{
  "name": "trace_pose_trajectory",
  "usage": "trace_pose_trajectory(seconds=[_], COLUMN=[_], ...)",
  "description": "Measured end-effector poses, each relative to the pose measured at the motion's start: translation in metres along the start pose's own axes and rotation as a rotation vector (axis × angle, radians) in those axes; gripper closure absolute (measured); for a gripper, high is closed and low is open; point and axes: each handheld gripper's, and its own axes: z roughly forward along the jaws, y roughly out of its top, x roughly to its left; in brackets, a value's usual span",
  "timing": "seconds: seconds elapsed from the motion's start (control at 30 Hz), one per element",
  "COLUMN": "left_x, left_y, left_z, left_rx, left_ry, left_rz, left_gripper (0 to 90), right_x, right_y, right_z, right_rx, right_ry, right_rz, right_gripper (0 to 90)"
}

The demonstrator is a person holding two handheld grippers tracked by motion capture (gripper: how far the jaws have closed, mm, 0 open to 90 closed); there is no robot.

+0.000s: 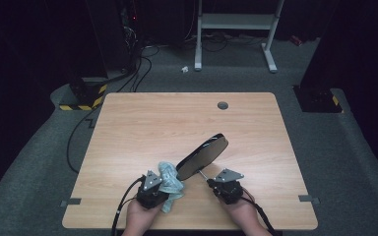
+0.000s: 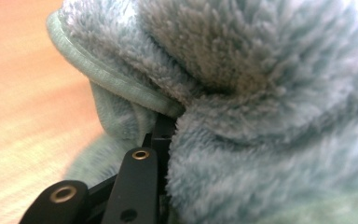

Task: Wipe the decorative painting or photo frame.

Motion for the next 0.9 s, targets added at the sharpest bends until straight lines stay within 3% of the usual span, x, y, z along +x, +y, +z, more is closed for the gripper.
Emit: trace_pose_trajectory(seconds=[0.17,0.33,0.5,0.63,0.7,0.9], left_x=[-0.001,-0.002,0.001,0.01,0.022,0.04], left_y=[0.003,0.005,0.008,0.011,0.011,0.013], left_z=[0.0,-0.014,-0.026,-0.035,-0.042,-0.049], left_rx=[-0.004,-0.043,-0.072,-0.08,-0.082,-0.078], left_ry=[0.011,-0.005,0.006,0.045,0.075,0.123], left_rz=[-0.001,-0.006,-0.003,0.006,-0.004,-0.019], left_gripper=[68.3,68.3,68.2,68.0,67.9,67.9], right_x=[0.0,0.0,0.0,0.0,0.0,0.0], right_y=[0.0,0.0,0.0,0.0,0.0,0.0], right_z=[0.0,0.0,0.0,0.0,0.0,0.0], right_rx=[0.0,0.0,0.0,0.0,0.0,-0.002], right_ry=[0.001,0.002,0.001,0.001,0.002,0.003], right_rz=[0.001,0.002,0.0,0.001,0.001,0.004], right_gripper=[87.2,87.2,87.1,87.0,86.9,86.8])
